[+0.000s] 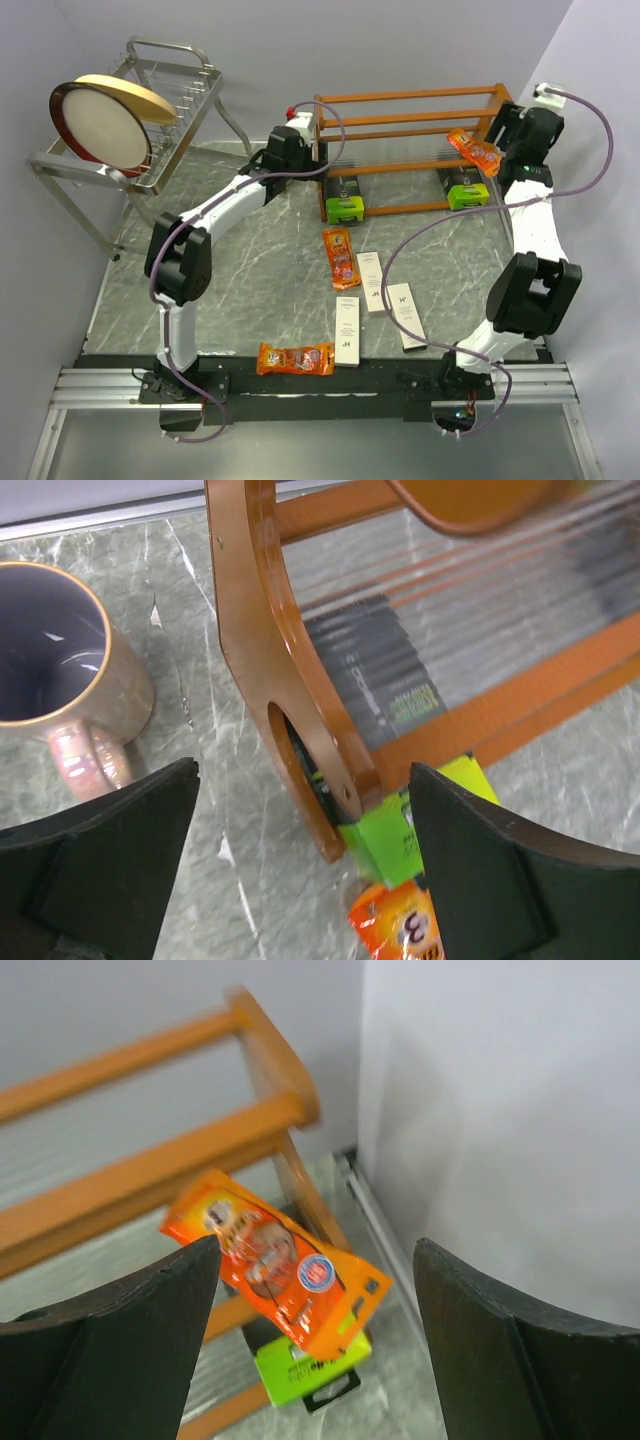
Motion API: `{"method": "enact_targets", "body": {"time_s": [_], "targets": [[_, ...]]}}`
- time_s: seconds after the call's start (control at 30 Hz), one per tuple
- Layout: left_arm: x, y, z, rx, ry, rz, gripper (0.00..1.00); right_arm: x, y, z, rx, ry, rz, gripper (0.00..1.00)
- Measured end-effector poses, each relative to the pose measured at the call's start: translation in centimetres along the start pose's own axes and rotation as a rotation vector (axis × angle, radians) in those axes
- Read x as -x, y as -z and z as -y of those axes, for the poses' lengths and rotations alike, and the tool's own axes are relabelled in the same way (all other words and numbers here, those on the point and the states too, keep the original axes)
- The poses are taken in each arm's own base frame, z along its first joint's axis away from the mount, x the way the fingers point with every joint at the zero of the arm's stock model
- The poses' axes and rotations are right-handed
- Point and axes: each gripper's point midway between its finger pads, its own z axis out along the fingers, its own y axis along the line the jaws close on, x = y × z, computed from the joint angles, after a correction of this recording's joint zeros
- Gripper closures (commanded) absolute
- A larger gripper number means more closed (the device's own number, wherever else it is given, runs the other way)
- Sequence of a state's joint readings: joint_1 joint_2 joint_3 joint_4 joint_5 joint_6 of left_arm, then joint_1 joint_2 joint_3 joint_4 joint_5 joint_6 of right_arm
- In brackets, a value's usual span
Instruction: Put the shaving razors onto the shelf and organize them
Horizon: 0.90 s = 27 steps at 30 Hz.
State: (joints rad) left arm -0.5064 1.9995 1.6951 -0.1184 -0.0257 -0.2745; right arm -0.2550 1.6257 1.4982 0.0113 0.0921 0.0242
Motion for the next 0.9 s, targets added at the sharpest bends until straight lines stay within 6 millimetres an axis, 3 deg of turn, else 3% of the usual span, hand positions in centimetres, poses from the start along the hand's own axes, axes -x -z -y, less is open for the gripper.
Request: {"method": "enact_targets", "body": {"time_s": [0.13,0.27,0.63,0.9], "targets": [[-0.4,-1.1,-0.1,0.026,0.025,-0.003,0.20,-3.4,-0.9,0.6,-0.023,-0.041,-0.099,0.14],[-0.6,-1.2,-0.3,0.039,0.033,-0.004,0.28,-4.9,-1.8,0.9,-0.039,-0.070,-0.150,0.15],[-1.0,-1.2,0.4,0.001,0.021,-0.020,0.42,-5.7,-3.7,4.4,-0.127,-0.130,-0.173,0.14],[-1.6,-0.4,0.8,-0.078,0.003,-0.024,0.54,-6.0,-3.9,4.2,-0.093,-0.110,-0.182,0.15]]}}
